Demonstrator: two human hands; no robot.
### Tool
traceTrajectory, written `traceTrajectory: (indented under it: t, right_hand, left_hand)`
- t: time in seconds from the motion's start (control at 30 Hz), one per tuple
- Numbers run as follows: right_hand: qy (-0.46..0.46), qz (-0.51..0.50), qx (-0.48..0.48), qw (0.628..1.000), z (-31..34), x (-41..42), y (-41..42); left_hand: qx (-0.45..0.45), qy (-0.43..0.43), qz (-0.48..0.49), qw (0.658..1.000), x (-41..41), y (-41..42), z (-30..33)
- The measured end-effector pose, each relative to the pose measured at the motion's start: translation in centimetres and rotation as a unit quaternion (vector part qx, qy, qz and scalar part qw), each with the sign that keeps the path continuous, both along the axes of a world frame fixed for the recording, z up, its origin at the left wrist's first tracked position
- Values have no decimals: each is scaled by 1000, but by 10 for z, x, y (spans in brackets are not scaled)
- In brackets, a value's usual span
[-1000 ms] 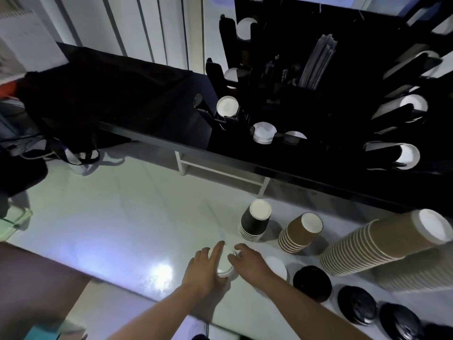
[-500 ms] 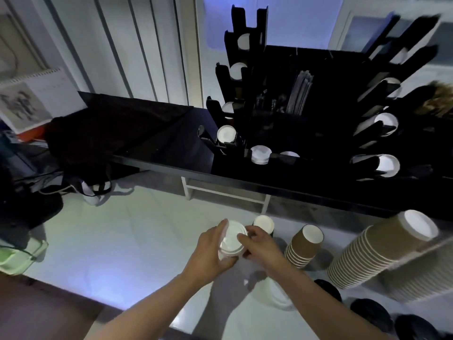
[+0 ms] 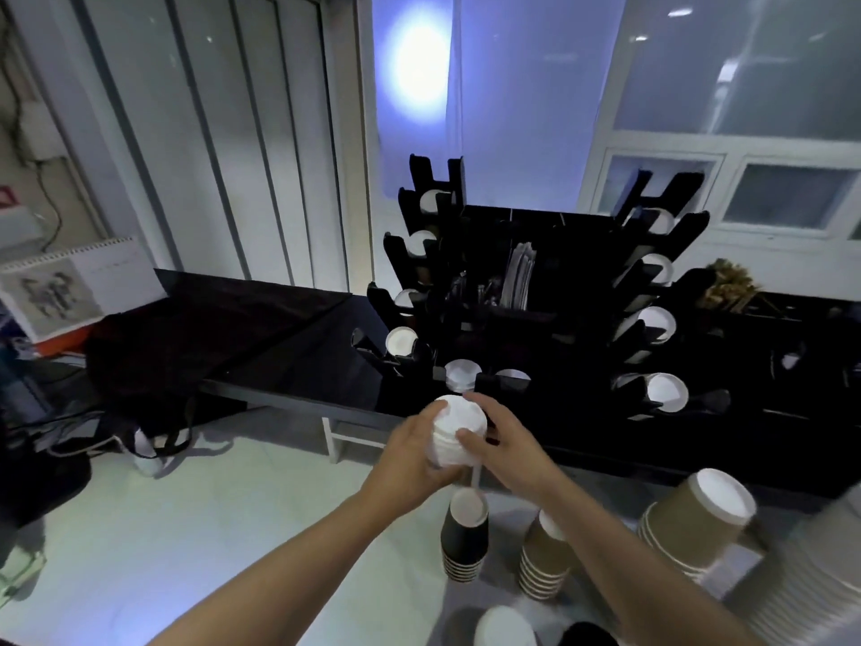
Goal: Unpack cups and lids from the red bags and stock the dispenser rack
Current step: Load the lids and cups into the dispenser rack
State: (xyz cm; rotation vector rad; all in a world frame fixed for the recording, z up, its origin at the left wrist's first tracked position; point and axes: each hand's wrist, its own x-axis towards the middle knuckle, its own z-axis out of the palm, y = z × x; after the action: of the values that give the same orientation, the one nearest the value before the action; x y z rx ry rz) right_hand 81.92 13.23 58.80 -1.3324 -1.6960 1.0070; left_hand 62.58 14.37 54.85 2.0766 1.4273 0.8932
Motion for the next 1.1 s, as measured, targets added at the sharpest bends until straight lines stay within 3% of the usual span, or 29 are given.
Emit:
traceTrajectory:
  t: [0.1, 0.2, 0.33, 0.73, 0.93, 1.03, 1.1]
  right_hand:
    - [-103, 81, 38, 991, 13, 21, 10]
    - [-141, 142, 53, 978, 26, 31, 20]
    - [-232, 158, 72, 957, 32, 41, 35]
    - [-195, 86, 54, 976, 58, 28, 81]
    - [-192, 11, 58, 980, 73, 30, 109]
    - [-232, -47, 69, 969, 70, 27, 123]
    - [-246, -70, 65, 965, 64, 21, 131]
  left_hand:
    - [-18, 11, -23, 1000, 10, 13, 19]
    - [-35, 28, -44, 998, 15, 22, 29]
    - [-76, 13, -66, 995, 15, 35, 40]
    - [-82, -40, -165, 982, -19, 92, 77]
    - [93, 36, -82, 992, -29, 110, 89]
    - [289, 91, -60, 951, -40, 121, 83]
    - [354, 121, -60, 925, -45, 130, 75]
